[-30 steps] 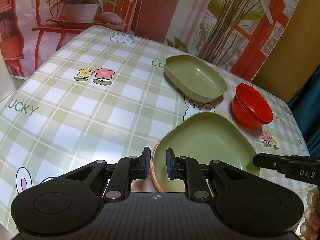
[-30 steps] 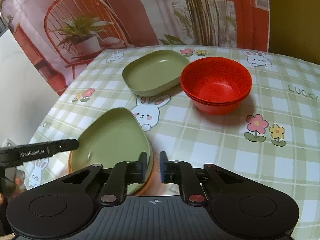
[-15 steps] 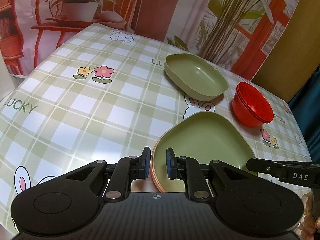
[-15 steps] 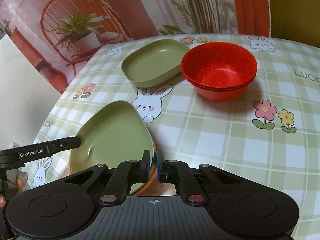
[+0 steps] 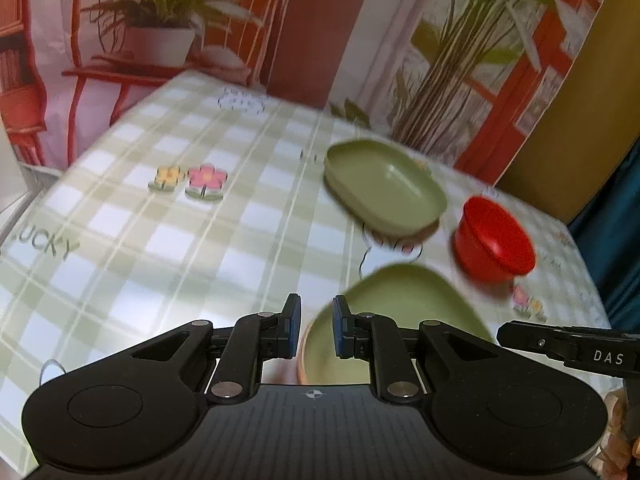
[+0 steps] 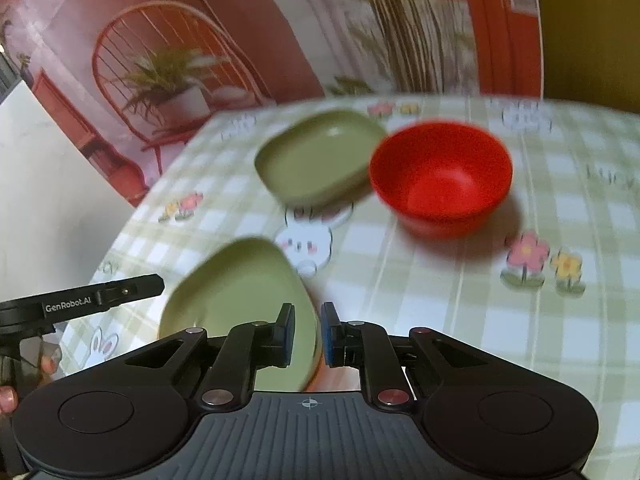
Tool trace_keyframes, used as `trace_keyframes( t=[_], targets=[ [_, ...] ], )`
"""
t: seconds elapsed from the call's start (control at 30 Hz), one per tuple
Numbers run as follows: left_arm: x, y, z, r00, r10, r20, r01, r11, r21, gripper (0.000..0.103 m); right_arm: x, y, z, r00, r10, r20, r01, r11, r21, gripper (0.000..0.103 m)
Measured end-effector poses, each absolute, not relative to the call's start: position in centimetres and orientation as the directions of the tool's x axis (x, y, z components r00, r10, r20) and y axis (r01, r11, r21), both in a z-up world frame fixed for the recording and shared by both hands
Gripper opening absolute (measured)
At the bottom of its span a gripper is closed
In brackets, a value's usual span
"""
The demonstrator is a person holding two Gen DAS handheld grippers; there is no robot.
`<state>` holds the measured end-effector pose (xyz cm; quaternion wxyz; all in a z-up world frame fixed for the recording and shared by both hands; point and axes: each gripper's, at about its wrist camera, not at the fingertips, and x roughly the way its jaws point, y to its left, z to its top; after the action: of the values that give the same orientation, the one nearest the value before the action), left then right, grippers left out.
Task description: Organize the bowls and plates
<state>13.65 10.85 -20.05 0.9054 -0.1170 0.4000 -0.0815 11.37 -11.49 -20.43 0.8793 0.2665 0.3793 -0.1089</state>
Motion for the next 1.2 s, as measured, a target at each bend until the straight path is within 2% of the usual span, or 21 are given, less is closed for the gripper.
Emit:
trace_keyframes(
  t=[0.27,0.5,0.73,1.07,1.2],
  targets=[
    [16.1,10.8,-16.4,0.744,-0.258,-0.616,0.074,0.948,-0.308,0.018,13.0,-14.7,-17.4,0.743,-0.078,-0.665,0.391,0.856,0.338,0.016],
    [19.3,8.8,-15.6,0.772,-0.289,-0.566,0.128,0.943,-0.307,0.018,15.4,-17.0,-17.1,0.741,-0.118,-0.662,0.401,0.867,0.295,0.016],
    [23.4,8.5,-17.3,0.756,-0.322,-0.569,0.139,0.929,-0.342,0.019,19.1,-19.9,-17.4,0.724,-0.122,-0.679,0.418,0.861,0.290,0.017],
    [28.3,9.8,-20.9,0.703,-0.350,-0.619,0.106,0.912,-0.396,0.019,25.0,-23.2,-19.7,0.658,-0.110,-0.745,0.438,0.861,0.259,0.018],
    [29.2,9.8,-21.7,0.698,-0.361,-0.618,0.107,0.906,-0.409,0.035,27.3,-23.9,-21.6,0.596,-0.094,-0.798,0.443,0.867,0.229,0.018]
  ],
)
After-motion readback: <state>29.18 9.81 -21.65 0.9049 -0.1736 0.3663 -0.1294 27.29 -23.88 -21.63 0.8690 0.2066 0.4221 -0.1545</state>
